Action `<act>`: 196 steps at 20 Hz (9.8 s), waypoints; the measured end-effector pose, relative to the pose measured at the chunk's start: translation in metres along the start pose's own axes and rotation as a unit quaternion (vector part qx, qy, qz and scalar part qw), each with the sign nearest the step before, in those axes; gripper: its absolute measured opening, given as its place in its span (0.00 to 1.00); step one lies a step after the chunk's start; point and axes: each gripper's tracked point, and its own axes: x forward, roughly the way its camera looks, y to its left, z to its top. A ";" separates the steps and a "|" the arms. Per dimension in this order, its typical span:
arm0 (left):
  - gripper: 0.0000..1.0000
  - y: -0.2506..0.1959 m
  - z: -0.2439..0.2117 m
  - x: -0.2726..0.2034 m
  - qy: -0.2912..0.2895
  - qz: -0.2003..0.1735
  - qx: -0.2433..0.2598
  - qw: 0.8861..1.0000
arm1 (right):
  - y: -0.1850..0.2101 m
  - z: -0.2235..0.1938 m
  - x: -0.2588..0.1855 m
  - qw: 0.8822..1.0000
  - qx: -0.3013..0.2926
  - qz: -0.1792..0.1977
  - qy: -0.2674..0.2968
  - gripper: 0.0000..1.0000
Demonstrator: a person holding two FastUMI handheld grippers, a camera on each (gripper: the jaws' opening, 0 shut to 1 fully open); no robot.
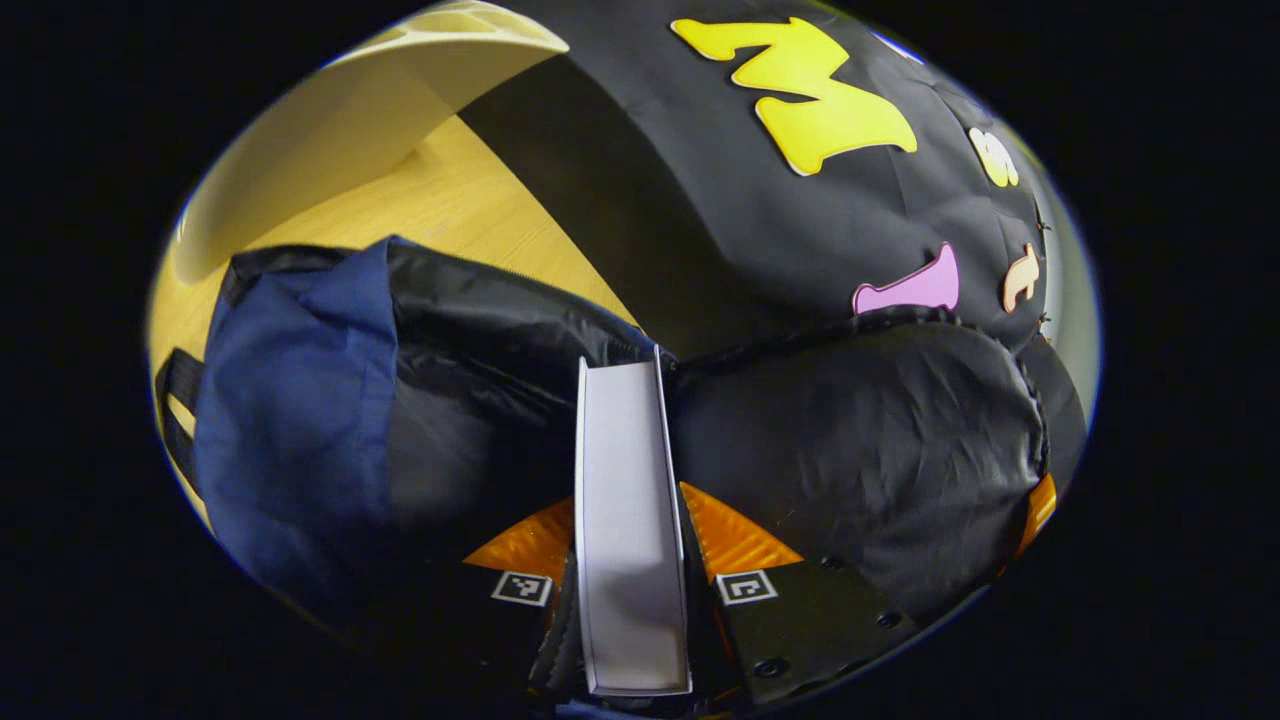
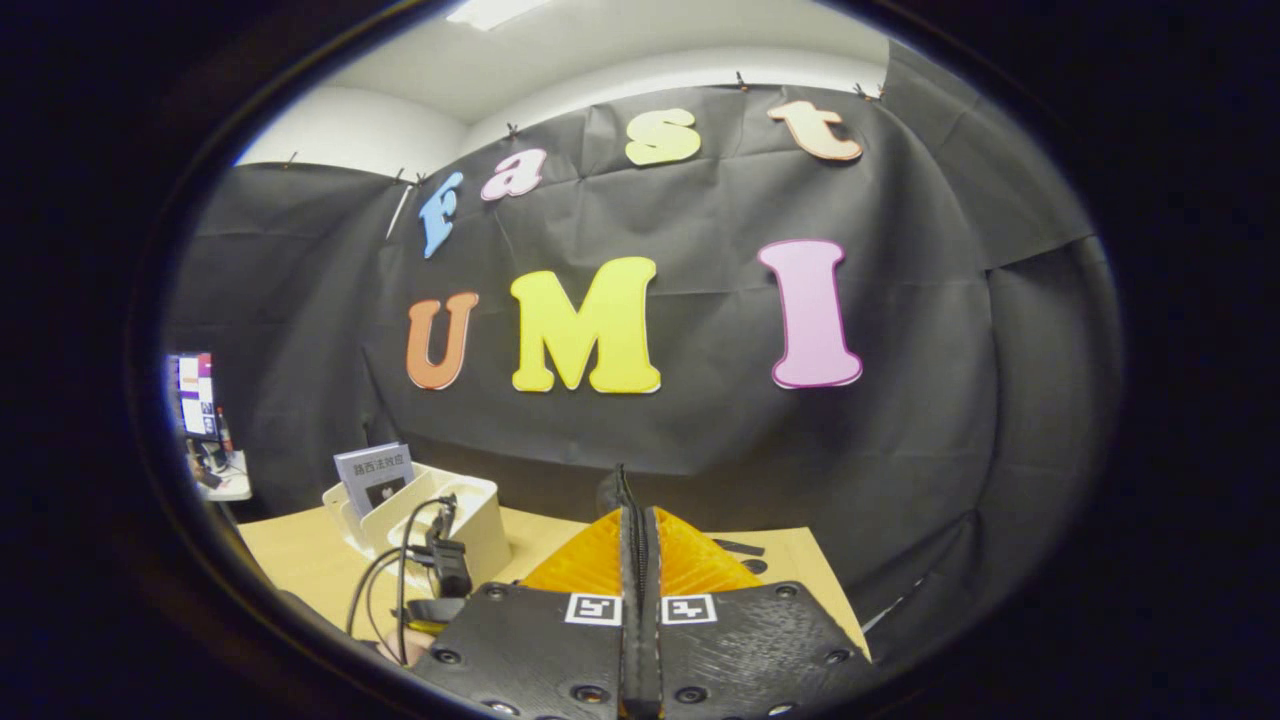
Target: Open the schoolbag, grab two books from the bookshelf and put them into the schoolbag.
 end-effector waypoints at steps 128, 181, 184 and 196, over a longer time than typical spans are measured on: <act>0.42 0.038 0.167 -0.255 -0.019 -0.048 -0.012 0.999 | 0.003 -0.048 0.008 0.996 -0.010 -0.076 0.051 0.00; 0.70 0.038 0.015 -0.048 -0.071 0.116 0.186 0.973 | 0.019 -0.080 -0.025 0.998 0.000 0.001 0.055 0.01; 0.70 0.022 0.009 -0.057 -0.075 0.091 0.202 0.972 | 0.018 -0.085 -0.030 0.998 -0.002 -0.006 0.055 0.01; 0.70 0.022 0.045 -0.135 -0.140 0.111 0.252 0.951 | 0.031 -0.101 -0.053 0.998 -0.008 -0.028 0.064 0.19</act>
